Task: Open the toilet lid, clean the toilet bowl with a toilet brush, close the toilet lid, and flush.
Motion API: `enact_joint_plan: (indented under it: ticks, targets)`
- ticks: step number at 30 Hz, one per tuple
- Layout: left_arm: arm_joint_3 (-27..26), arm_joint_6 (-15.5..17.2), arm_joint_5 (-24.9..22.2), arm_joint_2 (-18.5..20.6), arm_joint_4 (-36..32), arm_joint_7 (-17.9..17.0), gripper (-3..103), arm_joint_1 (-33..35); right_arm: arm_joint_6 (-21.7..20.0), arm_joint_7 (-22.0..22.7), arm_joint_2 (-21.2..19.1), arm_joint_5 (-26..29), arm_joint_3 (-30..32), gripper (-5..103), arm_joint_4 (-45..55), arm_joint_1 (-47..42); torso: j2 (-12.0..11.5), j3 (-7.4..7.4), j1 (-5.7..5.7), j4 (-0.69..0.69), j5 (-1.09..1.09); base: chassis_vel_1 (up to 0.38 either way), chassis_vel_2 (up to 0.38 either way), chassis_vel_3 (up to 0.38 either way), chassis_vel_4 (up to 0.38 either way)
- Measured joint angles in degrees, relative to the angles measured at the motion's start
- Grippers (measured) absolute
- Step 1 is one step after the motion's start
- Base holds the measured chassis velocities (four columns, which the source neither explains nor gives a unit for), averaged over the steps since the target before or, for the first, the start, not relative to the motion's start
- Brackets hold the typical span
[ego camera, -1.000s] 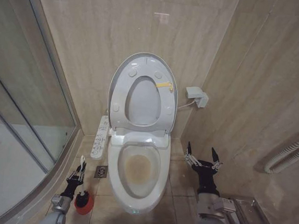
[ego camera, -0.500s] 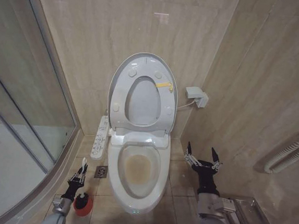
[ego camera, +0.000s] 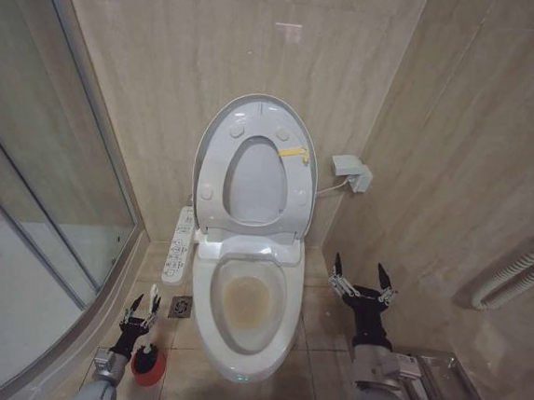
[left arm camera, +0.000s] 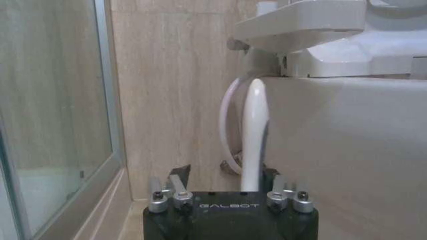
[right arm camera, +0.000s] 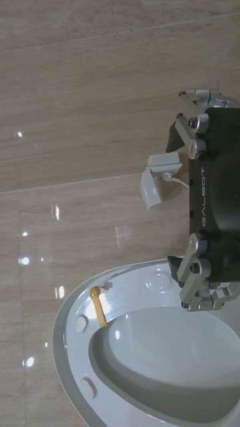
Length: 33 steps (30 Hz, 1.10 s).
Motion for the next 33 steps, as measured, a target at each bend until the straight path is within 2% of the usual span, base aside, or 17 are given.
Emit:
enact_joint_plan:
  ticks: [3,4,9,10,21,28,31,33]
  targets:
    - [0.0,0.0,0.0,0.0,-0.4,-0.3,53,0.3,0.0,0.0,0.0,0.0,0.0,100,0.0,0.0,0.0,0.01,0.00,0.00,0.01,0.000,0.000,0.000,0.000]
    - [0.0,0.0,0.1,-0.1,-0.4,-0.4,80,0.4,0.0,0.0,0.0,0.0,0.0,100,0.0,0.0,0.0,0.01,0.01,0.00,0.01,0.000,0.000,0.000,0.000]
    - [-0.1,0.0,0.4,-0.3,-0.4,-0.7,80,0.7,0.0,0.0,0.0,0.0,0.0,100,0.0,0.0,0.0,0.02,0.01,0.00,0.01,0.000,0.000,0.000,0.000]
    - [-0.1,0.0,0.4,-0.3,-0.5,-0.8,100,0.7,0.0,0.0,0.0,0.0,0.0,100,0.0,0.0,0.0,0.02,0.02,0.00,0.01,0.000,0.000,0.000,0.000]
    - [-0.2,0.0,0.5,-0.2,-2.3,-1.4,100,2.2,0.0,0.0,0.0,0.0,0.0,100,0.0,0.0,0.1,0.03,0.03,0.00,0.01,0.000,0.000,0.000,0.000]
    - [-0.4,1.3,1.3,0.7,-8.2,-4.4,100,6.3,0.0,0.0,0.0,0.0,0.0,100,0.0,0.0,0.1,0.03,0.03,0.00,0.01,0.000,0.000,0.000,0.000]
    - [-1.1,2.3,2.8,1.7,-14.3,-6.4,100,10.1,0.0,0.0,0.0,0.0,0.0,100,0.0,0.0,0.1,0.03,0.03,0.02,0.01,0.000,0.000,0.000,0.000]
    - [-1.4,2.3,3.3,1.9,-15.5,-6.7,100,10.8,0.0,0.0,0.0,0.0,0.0,100,0.0,0.0,0.1,0.03,0.03,0.01,0.01,0.000,0.000,0.000,0.000]
